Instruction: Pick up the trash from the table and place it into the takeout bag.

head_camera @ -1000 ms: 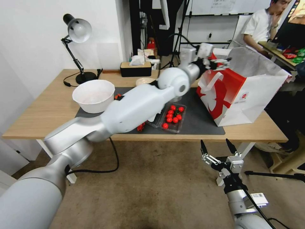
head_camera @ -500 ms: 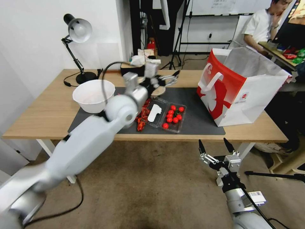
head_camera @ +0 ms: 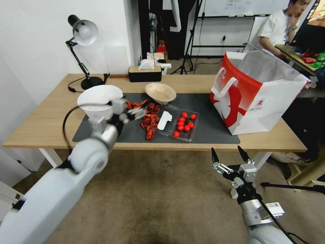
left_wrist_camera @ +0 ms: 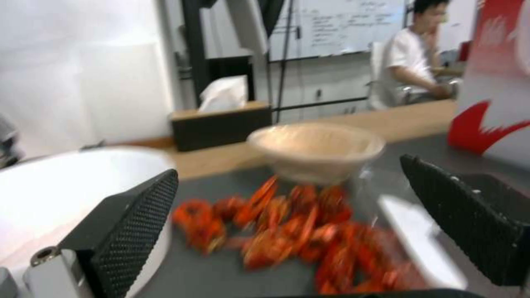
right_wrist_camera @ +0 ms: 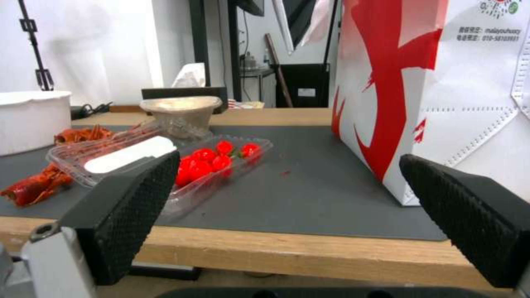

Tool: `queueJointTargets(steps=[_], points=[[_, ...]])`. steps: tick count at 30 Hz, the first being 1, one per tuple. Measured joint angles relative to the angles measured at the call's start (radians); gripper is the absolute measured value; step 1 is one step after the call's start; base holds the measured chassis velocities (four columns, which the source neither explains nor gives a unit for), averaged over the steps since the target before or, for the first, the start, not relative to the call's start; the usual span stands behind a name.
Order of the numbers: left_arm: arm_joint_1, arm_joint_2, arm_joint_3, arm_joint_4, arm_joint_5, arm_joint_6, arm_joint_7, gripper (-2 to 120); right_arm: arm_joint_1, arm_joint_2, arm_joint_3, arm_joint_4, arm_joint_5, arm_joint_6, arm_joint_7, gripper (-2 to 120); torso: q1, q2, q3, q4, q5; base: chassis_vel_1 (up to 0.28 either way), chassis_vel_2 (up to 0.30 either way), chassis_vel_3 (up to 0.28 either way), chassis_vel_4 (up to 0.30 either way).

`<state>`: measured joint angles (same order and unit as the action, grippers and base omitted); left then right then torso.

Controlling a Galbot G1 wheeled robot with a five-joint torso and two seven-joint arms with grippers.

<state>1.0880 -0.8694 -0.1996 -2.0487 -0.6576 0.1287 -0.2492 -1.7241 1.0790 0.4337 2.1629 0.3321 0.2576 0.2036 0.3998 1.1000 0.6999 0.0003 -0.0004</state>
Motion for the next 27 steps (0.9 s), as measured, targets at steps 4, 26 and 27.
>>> queueJointTargets(steps=[4,26,27], points=[[0.099,-0.031,-0.054,-0.017,0.061,-0.048,-0.026,100,0.001,-0.004,0.000,0.003,0.001,-0.002,0.000,100,0.000,0.000,0.000,-0.0004,0.0003,0.000,0.000,0.000,0.000],[0.512,-0.186,-0.188,-0.061,0.281,-0.165,-0.132,100,0.017,-0.010,-0.015,-0.010,0.011,-0.009,0.003,100,0.000,0.000,0.000,-0.0003,0.0003,0.000,0.000,0.000,0.000],[0.512,-0.190,-0.188,-0.061,0.281,-0.166,-0.132,100,0.017,-0.010,-0.015,-0.010,0.011,-0.009,0.003,100,0.000,0.000,0.000,-0.0003,0.0004,0.000,0.000,0.000,0.000]])
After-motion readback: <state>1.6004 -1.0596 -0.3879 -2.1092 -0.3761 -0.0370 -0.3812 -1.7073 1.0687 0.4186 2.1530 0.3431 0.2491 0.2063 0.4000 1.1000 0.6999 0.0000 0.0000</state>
